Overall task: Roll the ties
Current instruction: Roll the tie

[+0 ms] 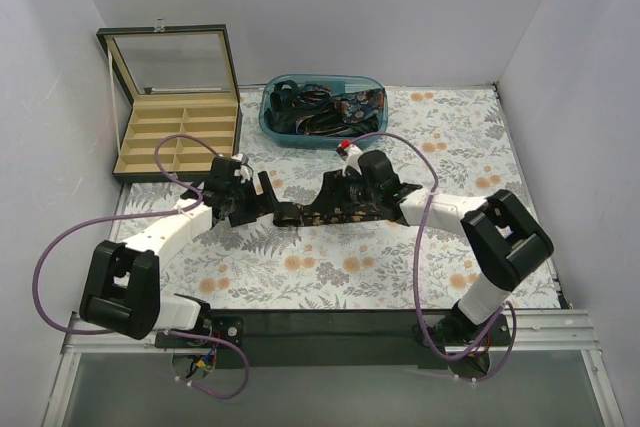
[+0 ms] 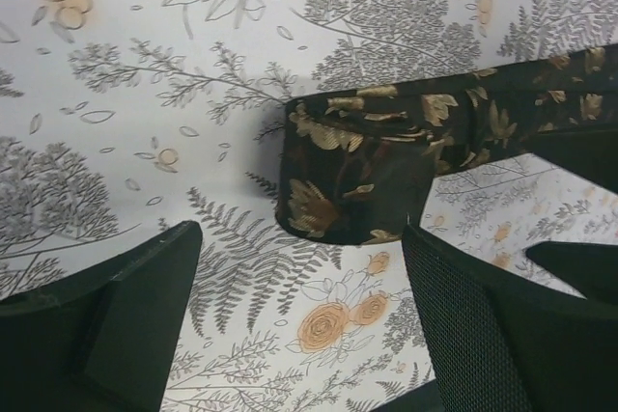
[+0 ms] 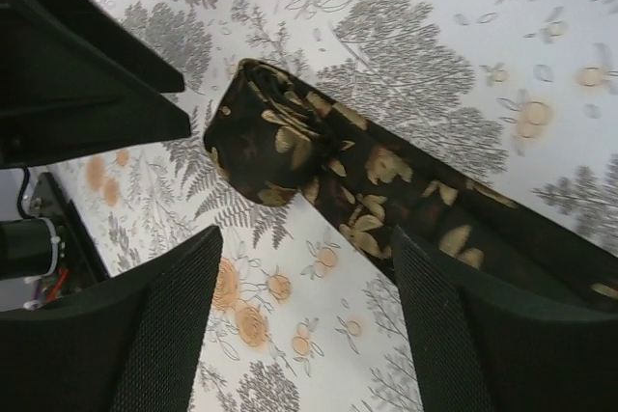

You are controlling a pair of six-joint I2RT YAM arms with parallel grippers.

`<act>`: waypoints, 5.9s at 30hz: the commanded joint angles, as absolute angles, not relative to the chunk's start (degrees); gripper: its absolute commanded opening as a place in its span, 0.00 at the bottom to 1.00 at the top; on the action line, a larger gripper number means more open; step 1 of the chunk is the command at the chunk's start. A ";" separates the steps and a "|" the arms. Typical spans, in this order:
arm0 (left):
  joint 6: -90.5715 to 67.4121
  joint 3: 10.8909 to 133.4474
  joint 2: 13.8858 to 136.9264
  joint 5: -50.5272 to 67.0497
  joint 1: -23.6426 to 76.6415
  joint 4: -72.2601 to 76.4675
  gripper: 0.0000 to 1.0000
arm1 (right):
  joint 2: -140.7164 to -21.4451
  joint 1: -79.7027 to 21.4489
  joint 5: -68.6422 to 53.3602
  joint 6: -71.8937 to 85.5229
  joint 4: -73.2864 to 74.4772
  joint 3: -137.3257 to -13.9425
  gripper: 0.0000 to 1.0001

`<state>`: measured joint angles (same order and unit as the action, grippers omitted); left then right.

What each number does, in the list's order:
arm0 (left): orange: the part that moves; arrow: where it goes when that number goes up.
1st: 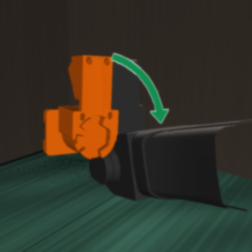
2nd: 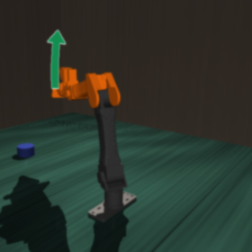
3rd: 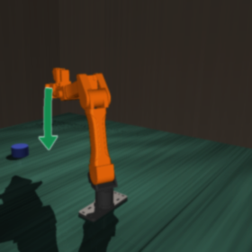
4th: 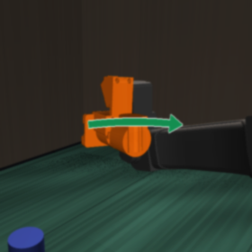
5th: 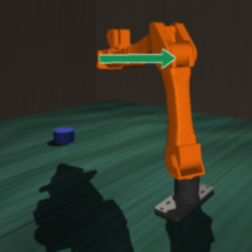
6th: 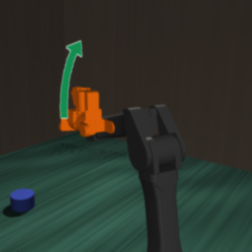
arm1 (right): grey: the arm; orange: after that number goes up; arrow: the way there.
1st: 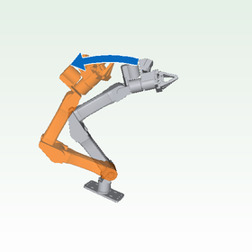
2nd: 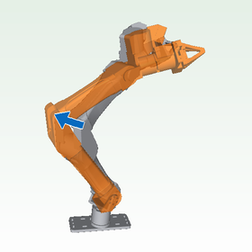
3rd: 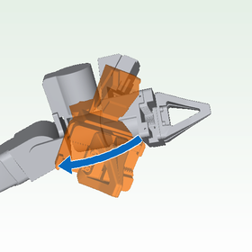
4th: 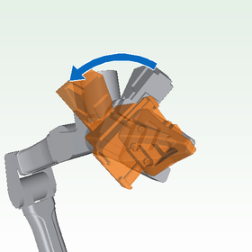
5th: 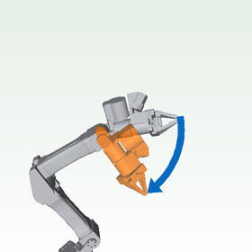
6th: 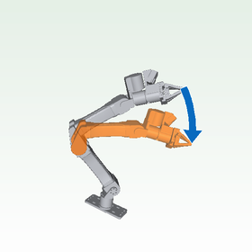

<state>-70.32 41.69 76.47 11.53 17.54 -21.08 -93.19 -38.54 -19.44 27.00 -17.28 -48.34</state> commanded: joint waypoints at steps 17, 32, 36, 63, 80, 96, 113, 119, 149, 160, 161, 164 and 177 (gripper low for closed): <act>-73.12 43.68 83.58 17.75 17.67 -13.45 0.73 | -107.49 -40.52 -29.88 38.23 -32.78 -54.32 0.43; -74.36 43.33 86.31 17.31 19.69 -11.78 0.70 | -111.71 -39.55 -30.32 38.32 -33.13 -54.76 0.35; -74.36 43.33 86.48 17.84 19.86 -11.52 0.70 | -112.76 -38.67 -31.02 37.97 -33.22 -54.84 0.32; -63.37 45.97 90.52 21.71 20.13 -10.11 0.76 | -115.13 -36.12 -37.88 38.76 -33.05 -58.18 0.30; -65.48 46.85 94.75 23.46 20.13 -10.63 0.56 | -114.35 -35.42 -37.35 37.27 -32.87 -57.83 0.30; -67.06 49.39 90.97 20.14 21.36 -15.72 0.85 | -99.23 -36.56 -23.04 -4.63 -2.74 -63.01 0.83; -64.07 47.38 74.19 3.69 8.09 -21.71 0.98 | -109.94 -47.72 -26.81 -30.23 9.67 -77.08 0.99; -63.72 46.41 74.44 2.63 7.65 -21.01 0.98 | -115.13 -48.52 -27.42 -32.52 13.09 -81.82 0.98; -62.14 44.21 72.42 11.16 6.33 -18.37 0.98 | -118.48 -50.80 -28.48 -35.25 14.85 -82.09 0.53; -65.83 38.76 69.17 22.32 6.50 -15.21 0.94 | -106.62 -46.50 -31.46 -18.68 13.90 -81.65 0.76; -66.44 38.32 69.00 22.85 6.76 -14.94 0.94 | -106.18 -44.93 -30.51 -15.24 13.36 -81.13 0.77; -67.50 37.18 68.73 22.59 8.78 -14.06 0.95 | -103.89 -41.59 -32.60 -2.06 7.86 -76.41 0.74; -74.18 36.65 73.82 14.69 18.01 -9.14 0.82 | -102.56 -39.55 -29.62 27.41 -12.47 -63.28 0.54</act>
